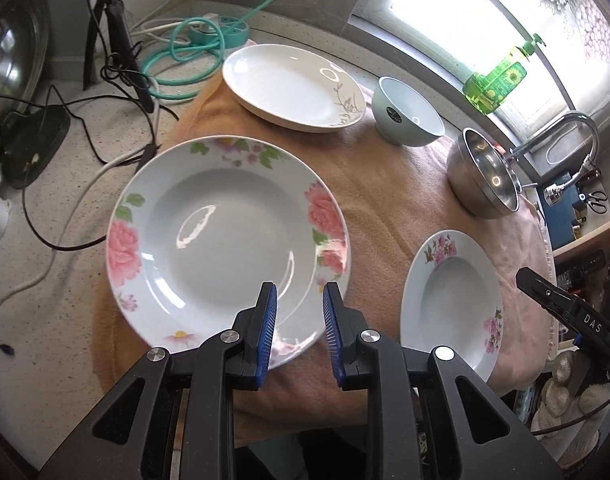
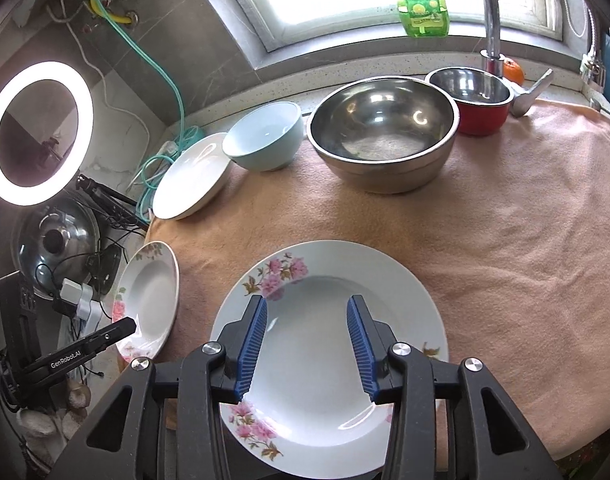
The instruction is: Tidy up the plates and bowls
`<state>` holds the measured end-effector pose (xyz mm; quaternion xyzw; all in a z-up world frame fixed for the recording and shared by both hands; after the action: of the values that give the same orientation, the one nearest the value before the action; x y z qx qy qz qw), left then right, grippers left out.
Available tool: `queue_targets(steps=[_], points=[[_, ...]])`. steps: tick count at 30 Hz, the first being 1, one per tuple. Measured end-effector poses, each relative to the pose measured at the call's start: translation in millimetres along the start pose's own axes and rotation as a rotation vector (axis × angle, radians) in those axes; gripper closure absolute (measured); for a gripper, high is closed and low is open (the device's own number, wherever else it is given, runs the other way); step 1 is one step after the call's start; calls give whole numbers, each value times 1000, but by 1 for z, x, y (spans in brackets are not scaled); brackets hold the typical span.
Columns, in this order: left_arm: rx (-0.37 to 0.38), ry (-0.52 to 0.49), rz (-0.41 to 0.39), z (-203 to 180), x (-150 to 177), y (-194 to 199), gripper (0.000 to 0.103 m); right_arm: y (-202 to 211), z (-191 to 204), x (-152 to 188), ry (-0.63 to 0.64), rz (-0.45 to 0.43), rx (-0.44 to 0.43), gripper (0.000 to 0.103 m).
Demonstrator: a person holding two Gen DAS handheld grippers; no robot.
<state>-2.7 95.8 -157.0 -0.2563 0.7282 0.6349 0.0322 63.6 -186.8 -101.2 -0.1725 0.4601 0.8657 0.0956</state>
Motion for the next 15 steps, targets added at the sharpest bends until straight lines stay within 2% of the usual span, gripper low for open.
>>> queue_targets(steps=[15], points=[[-100, 147, -38, 95, -9, 11, 80, -64, 77, -4, 52, 106, -142, 65]])
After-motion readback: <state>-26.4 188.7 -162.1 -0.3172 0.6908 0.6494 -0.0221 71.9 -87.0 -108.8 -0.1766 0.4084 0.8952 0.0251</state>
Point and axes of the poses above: each gripper's, at about its wrist camera, not at the fingertips, and y roughly against the way its jaws point, z to its left, x to its underside, the point moved 1 cm from there along -y, roughly the way its jaws point, and after that the axes turned 8 degrees about -x, right-handed, at the moved point
